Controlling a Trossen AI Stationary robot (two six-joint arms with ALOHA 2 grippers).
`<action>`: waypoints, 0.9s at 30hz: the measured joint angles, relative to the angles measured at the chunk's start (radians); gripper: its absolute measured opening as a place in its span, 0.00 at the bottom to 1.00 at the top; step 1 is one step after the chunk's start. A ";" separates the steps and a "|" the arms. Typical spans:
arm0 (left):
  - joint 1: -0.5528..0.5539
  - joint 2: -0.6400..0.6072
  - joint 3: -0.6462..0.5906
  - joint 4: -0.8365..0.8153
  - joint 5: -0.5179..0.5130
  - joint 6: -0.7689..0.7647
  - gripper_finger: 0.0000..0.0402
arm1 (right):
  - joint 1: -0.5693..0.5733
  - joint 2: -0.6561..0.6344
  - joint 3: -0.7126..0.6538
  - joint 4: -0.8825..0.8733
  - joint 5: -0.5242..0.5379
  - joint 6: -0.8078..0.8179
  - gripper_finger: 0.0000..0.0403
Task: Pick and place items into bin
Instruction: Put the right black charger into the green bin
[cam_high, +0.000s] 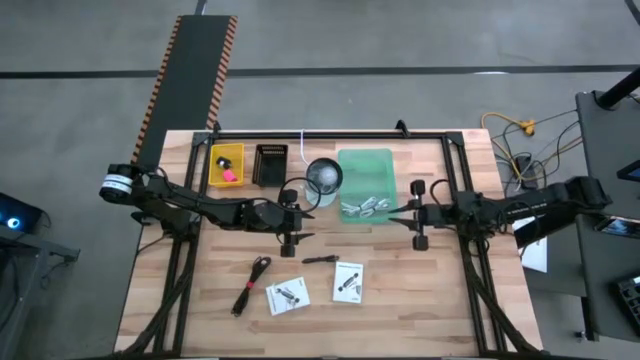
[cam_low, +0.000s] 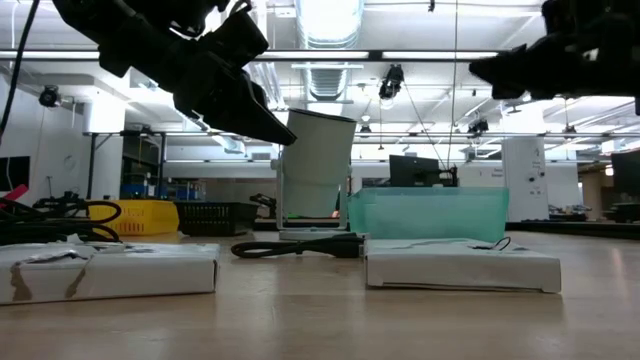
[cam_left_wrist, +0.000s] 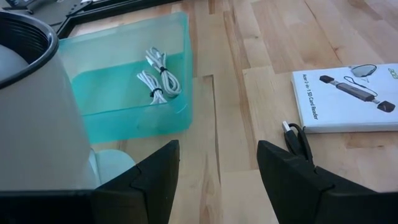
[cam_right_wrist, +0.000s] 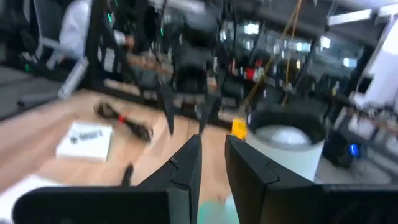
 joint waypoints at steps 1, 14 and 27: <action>0.000 0.000 0.000 0.001 0.000 0.000 0.50 | 0.000 -0.014 -0.008 0.022 -0.012 -0.003 0.15; -0.001 0.000 0.016 0.032 0.001 -0.009 0.50 | 0.000 -0.207 -0.035 0.024 0.001 -0.058 0.15; -0.096 0.001 0.060 -0.037 0.155 -0.078 0.49 | -0.001 -0.225 -0.036 0.019 0.003 -0.102 0.15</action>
